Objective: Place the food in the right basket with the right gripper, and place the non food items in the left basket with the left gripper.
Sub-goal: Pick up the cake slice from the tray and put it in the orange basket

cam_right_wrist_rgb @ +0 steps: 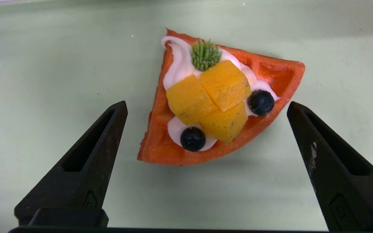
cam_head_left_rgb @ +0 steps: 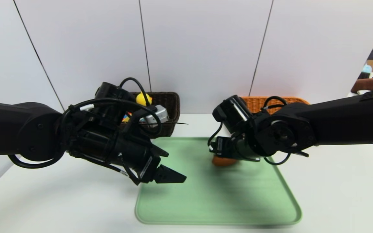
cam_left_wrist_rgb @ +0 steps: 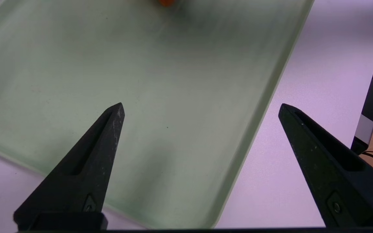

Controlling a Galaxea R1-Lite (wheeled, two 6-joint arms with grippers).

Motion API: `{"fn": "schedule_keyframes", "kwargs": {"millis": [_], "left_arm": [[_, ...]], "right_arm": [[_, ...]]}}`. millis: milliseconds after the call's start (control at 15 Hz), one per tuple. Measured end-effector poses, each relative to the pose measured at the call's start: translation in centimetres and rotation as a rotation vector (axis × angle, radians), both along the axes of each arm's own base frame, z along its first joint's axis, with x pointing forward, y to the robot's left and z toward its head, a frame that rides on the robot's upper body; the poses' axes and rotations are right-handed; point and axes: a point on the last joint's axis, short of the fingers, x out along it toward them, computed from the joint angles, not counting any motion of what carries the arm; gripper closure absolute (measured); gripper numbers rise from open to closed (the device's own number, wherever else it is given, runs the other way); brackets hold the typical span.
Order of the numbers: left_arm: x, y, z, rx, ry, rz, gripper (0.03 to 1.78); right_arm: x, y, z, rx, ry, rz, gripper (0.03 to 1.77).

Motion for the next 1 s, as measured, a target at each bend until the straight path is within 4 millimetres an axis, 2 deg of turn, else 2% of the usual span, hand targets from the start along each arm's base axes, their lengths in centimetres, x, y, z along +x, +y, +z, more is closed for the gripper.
{"fn": "schedule_keyframes", "kwargs": {"millis": [733,867,1000], "left_arm": [[0.1,0.1,0.0,0.000,0.000,0.004,0.12],[0.1,0.1,0.0,0.000,-0.003,0.004,0.12],[0.1,0.1,0.1,-0.001,-0.006,0.004,0.12]], "right_arm": [[0.4,0.1,-1.3,-0.025,0.020,-0.021,0.09],[0.4,0.2,-1.3,-0.025,0.018,-0.021,0.43],[0.4,0.3,-1.3,-0.024,0.016,-0.019,0.67]]}}
